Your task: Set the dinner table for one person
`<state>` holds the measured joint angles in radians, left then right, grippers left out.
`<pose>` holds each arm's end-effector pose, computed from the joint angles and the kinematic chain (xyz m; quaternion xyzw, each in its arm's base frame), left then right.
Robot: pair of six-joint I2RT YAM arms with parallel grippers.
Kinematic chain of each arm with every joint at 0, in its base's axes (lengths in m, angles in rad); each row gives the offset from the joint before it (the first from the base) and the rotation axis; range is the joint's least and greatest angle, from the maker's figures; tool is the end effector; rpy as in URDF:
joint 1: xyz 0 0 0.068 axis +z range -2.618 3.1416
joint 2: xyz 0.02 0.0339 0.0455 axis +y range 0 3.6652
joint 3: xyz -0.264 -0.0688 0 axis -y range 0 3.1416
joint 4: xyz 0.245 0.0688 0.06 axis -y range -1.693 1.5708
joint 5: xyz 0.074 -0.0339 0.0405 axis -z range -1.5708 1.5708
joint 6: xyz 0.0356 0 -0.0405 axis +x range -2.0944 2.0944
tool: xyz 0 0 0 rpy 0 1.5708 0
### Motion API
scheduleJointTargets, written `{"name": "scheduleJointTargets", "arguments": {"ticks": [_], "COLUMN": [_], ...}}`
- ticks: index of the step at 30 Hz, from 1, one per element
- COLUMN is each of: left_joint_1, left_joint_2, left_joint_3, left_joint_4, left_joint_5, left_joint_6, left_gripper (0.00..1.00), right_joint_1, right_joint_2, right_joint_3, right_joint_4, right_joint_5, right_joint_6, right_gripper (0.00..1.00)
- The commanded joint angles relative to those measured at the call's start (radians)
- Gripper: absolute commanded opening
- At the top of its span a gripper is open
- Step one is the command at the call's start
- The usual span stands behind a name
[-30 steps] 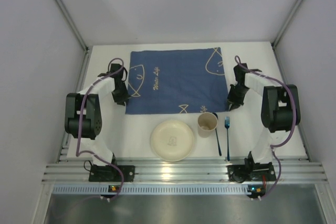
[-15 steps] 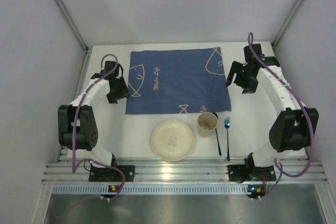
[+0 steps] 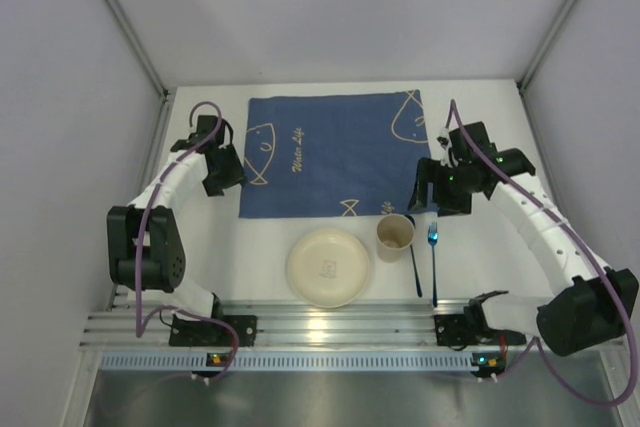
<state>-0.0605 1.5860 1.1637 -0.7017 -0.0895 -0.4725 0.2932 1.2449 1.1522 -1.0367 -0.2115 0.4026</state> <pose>0.3190 -0.0161 0.2331 -0.2090 0.9516 -0.0162 0.2250 0.2194 0.0741 0.3023 0.0300 0.9701 0.1710 0.1695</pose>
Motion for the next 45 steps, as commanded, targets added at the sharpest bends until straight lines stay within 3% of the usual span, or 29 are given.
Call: {"name": "scheduleJointTargets", "arguments": {"ticks": [1, 5, 11, 14, 17, 22, 25, 29, 31, 35, 45], "left_joint_1": [0.002, 0.002, 0.002, 0.002, 0.002, 0.002, 0.001, -0.004, -0.007, -0.041, -0.117], "left_joint_2": [-0.038, -0.047, -0.093, -0.122, -0.153, -0.208, -0.245, -0.273, -0.291, -0.325, -0.408], "left_joint_3": [0.005, 0.004, -0.025, -0.045, -0.068, -0.091, -0.09, -0.078, -0.082, -0.102, -0.16], "left_joint_4": [0.004, 0.004, -0.008, -0.021, -0.03, -0.045, -0.058, -0.084, -0.09, -0.111, -0.166], "left_joint_5": [0.014, 0.013, -0.001, -0.015, -0.027, -0.006, 0.004, 0.034, 0.077, 0.119, 0.106], "left_joint_6": [-0.011, -0.012, -0.006, 0.0, 0.006, 0.008, 0.008, 0.003, -0.006, -0.023, -0.094], "left_gripper": [0.61, 0.61, 0.61, 0.61, 0.6, 0.6, 0.61, 0.64, 0.65, 0.66, 0.66], "right_joint_1": [0.037, 0.073, 0.173, 0.195, 0.201, 0.199, 0.189, 0.152, 0.095, 0.008, -0.106], "right_joint_2": [-0.051, -0.055, -0.006, 0.034, 0.068, 0.169, 0.295, 0.549, 0.637, 0.845, 1.039], "right_joint_3": [-0.022, -0.083, -0.124, -0.111, -0.039, 0.232, 0.593, 0.947, 1.111, 1.268, 1.334], "right_joint_4": [0.001, 0.024, 0.066, 0.069, 0.05, -0.034, -0.106, -0.192, -0.221, -0.198, 0.032], "right_joint_5": [-0.035, -0.043, -0.006, 0.032, 0.072, 0.158, 0.207, 0.366, 0.37, 0.362, 0.365], "right_joint_6": [-0.018, 0.005, 0.038, 0.035, 0.025, -0.03, -0.063, -0.071, -0.036, 0.013, 0.074], "right_gripper": [0.76, 0.73, 0.55, 0.19, 0.0, 0.0, 0.0, 0.0, 0.0, 0.0, 0.0]}}
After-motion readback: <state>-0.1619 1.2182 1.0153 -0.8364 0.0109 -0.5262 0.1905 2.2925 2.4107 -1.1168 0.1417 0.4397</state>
